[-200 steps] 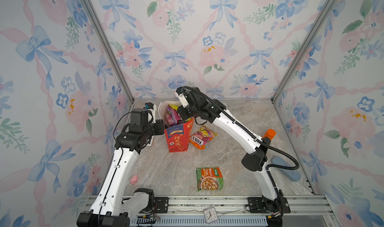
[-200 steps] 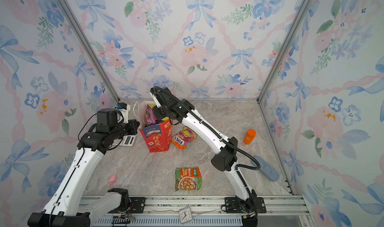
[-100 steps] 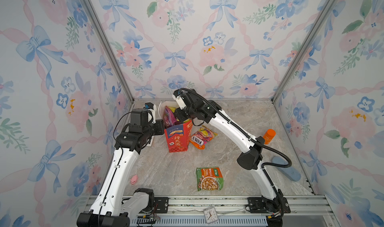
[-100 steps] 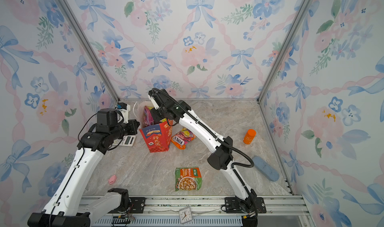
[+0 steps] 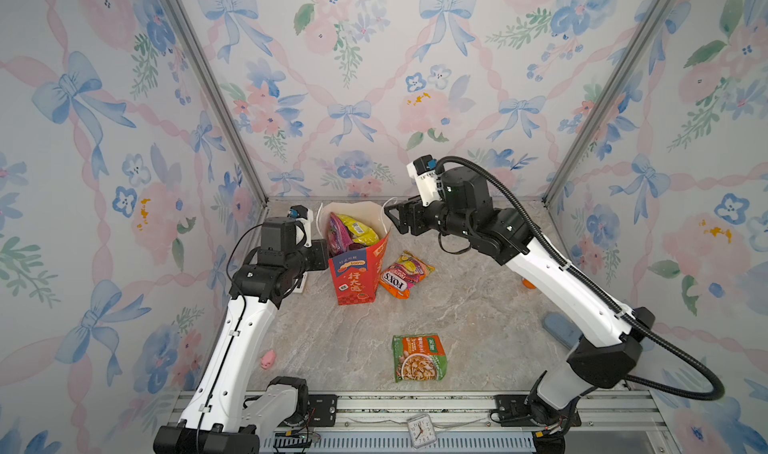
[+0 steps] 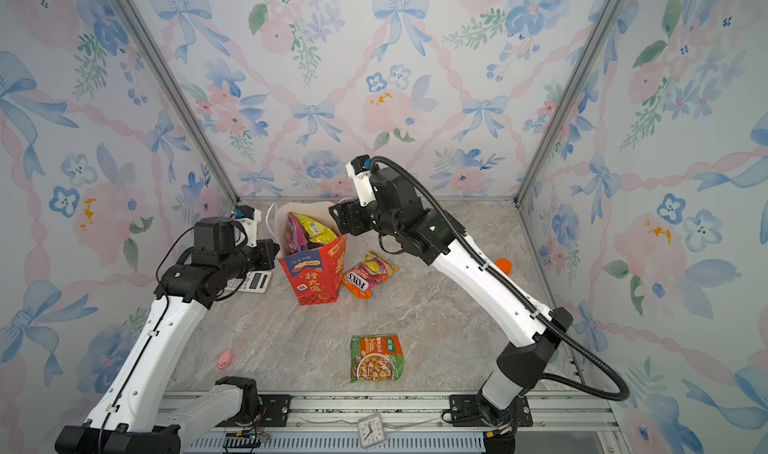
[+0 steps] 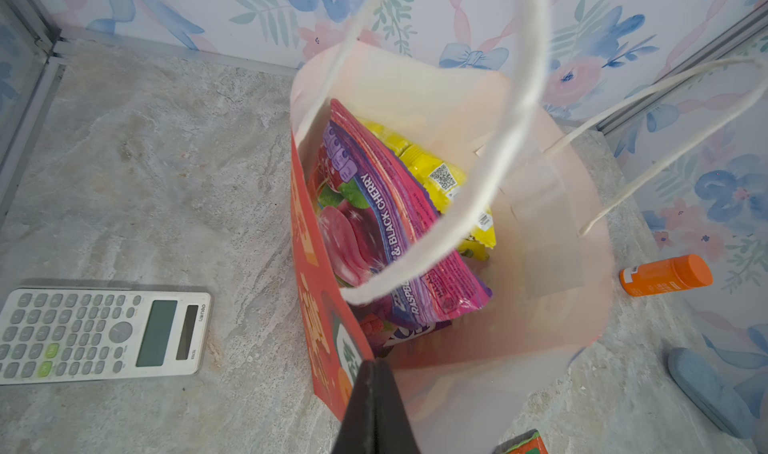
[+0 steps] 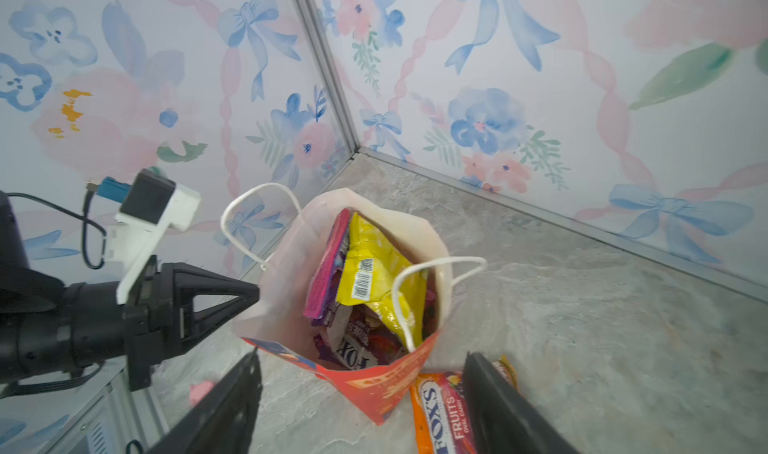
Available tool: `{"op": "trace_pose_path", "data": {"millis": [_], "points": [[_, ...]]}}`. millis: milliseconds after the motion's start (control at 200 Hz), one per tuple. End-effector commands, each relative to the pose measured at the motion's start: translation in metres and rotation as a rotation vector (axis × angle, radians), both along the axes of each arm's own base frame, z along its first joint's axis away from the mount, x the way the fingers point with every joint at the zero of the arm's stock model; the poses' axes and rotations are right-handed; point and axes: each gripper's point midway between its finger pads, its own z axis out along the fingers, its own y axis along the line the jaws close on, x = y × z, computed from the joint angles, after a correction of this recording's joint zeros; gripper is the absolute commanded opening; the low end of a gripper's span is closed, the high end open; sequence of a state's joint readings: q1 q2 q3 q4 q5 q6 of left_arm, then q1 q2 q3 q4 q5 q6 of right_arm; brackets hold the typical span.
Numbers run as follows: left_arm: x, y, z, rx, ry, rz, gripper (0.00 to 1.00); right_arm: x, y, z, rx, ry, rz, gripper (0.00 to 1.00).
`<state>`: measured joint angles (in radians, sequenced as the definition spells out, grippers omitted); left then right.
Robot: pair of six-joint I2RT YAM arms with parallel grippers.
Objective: Place the snacks into the paper bag
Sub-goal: 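Open the right gripper and move it toward the orange FOX'S packet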
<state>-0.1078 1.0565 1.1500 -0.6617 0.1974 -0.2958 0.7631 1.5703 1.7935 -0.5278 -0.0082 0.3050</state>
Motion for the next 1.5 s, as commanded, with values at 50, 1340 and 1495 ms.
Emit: {"op": "trace_pose_path", "data": {"millis": [50,1340,1495], "points": [[-0.001,0.003,0.007,0.016,-0.023,-0.004,0.05,0.017,-0.038,-0.064,0.093,0.178,-0.116,0.88],[0.002,0.003,0.005,0.014,-0.014,0.001,0.05,0.090,-0.071,-0.322,0.039,0.767,-0.099,0.85],[0.002,0.003,0.005,0.015,-0.012,0.000,0.05,0.087,-0.064,-0.327,0.042,0.782,-0.085,0.83]]}}
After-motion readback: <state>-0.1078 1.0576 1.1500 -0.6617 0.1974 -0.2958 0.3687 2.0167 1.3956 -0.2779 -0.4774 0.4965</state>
